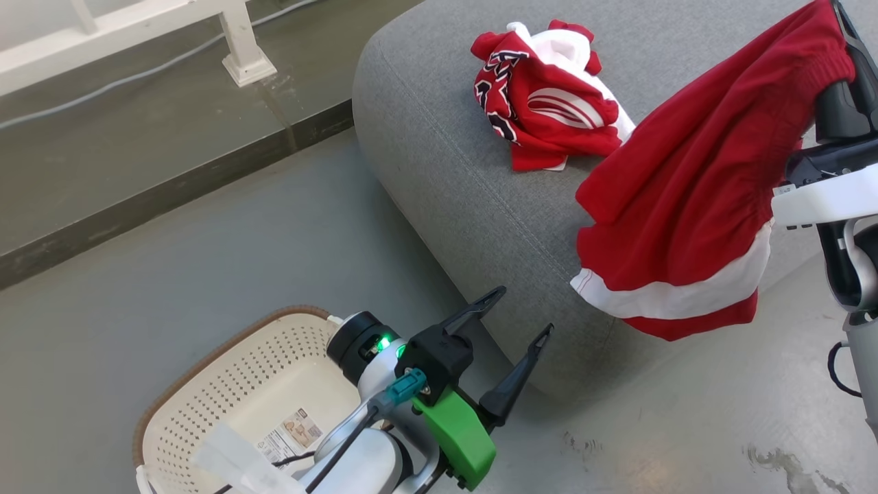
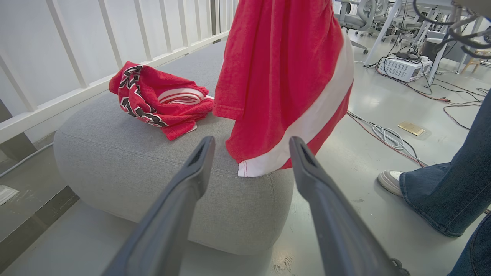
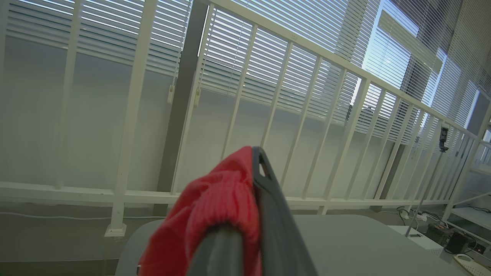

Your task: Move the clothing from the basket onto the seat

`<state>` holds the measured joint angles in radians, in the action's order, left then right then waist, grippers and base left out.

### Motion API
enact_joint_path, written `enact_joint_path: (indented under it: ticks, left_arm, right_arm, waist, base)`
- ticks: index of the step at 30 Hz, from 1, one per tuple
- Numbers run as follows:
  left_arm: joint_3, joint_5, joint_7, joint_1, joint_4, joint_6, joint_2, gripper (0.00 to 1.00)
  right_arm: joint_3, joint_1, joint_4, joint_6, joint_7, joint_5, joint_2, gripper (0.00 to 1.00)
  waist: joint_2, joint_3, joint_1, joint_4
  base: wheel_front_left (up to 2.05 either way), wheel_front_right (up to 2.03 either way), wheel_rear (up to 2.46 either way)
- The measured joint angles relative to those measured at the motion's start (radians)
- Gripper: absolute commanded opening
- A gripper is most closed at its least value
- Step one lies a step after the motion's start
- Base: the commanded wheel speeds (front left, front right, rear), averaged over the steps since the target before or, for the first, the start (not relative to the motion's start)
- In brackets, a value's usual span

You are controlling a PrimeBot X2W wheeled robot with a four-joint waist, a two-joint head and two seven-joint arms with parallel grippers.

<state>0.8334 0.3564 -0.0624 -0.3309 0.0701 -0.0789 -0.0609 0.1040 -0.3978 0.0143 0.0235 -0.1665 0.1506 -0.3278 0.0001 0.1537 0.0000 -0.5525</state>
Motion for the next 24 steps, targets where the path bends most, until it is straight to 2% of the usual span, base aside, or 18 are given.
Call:
enact_joint_path:
  ticks: [6, 14, 24]
  left_arm:
    - [-0.001, -0.001, 0.010, -0.019, 0.005, 0.000, 0.000, 1.00]
    - [-0.014, -0.014, 0.031, -0.049, 0.004, 0.006, -0.003, 1.00]
    - [0.018, -0.027, 0.057, -0.094, -0.005, 0.000, -0.003, 1.00]
  right_arm:
    - [0.004, -0.040, -0.013, 0.012, 0.011, 0.031, 0.011, 0.00]
    - [0.003, -0.266, -0.069, 0.030, 0.059, 0.043, 0.004, 0.00]
    - [-0.095, -0.459, -0.202, 0.019, 0.118, 0.071, -0.066, 0.00]
  waist:
    - [0.0000, 0.024, 0.0000, 0.000]
    - [0.0000, 0.074, 0.0000, 0.000]
    - [0.0000, 0.127, 0.0001, 0.047]
  base:
    - [0.00, 0.00, 0.00]
    - [0.00, 0.00, 0.00]
    - [0.00, 0.00, 0.00]
